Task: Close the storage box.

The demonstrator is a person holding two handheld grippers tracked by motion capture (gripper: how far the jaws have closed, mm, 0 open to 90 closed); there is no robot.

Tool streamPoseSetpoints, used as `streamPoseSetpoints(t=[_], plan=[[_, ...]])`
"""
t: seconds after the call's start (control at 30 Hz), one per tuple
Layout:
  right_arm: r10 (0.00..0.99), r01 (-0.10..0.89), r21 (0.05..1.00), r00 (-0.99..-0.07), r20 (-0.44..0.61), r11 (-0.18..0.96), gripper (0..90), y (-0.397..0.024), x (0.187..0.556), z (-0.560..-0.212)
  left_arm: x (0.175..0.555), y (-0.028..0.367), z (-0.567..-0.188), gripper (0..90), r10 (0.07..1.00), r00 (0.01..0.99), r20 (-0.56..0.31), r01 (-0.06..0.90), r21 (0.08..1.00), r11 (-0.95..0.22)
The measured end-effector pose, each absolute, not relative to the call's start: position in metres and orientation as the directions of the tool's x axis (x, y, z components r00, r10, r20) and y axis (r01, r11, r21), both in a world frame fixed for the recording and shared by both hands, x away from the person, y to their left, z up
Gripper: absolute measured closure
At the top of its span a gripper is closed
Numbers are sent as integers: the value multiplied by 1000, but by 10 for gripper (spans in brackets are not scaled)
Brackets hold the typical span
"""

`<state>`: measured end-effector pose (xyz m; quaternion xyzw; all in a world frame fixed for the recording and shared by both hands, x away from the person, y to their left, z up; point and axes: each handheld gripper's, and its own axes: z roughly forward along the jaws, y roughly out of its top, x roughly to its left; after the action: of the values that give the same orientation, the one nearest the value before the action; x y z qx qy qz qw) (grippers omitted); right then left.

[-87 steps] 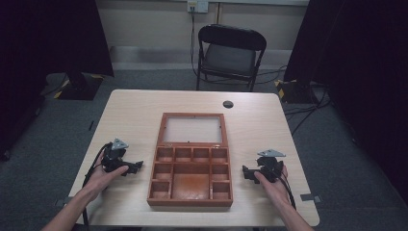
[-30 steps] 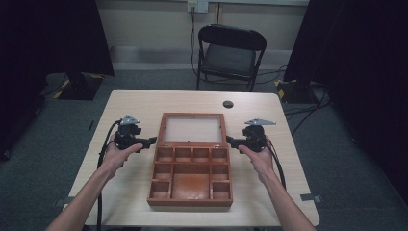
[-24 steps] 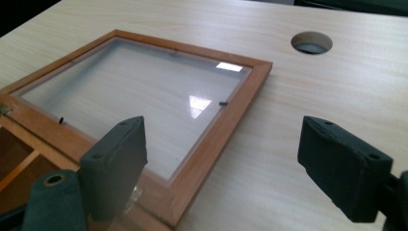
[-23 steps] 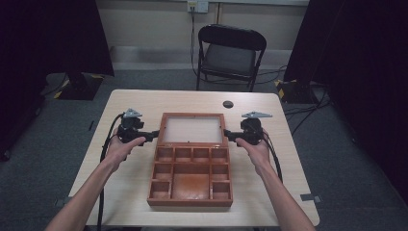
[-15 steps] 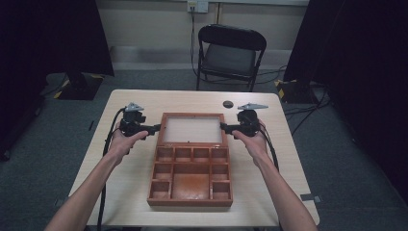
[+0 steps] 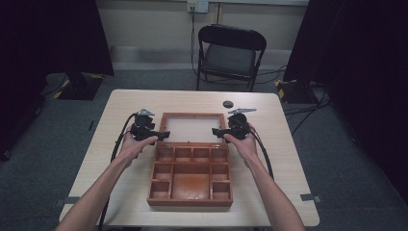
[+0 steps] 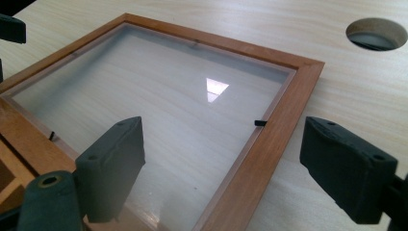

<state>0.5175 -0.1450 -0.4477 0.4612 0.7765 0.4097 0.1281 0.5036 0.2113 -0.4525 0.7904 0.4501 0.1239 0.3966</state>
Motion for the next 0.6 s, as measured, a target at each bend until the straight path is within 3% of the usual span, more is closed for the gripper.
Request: streamPoseSetpoints(t=[0.37,0.6], plan=[[834,672,703,-509,212,232,138,-139,524,-472,507,207,-464,183,813,552,-183,654,700,-287],[839,716,680,-461,289,158,137,-141,524,-476,507,202,-467,165,816,539,-211,668,696,-261]])
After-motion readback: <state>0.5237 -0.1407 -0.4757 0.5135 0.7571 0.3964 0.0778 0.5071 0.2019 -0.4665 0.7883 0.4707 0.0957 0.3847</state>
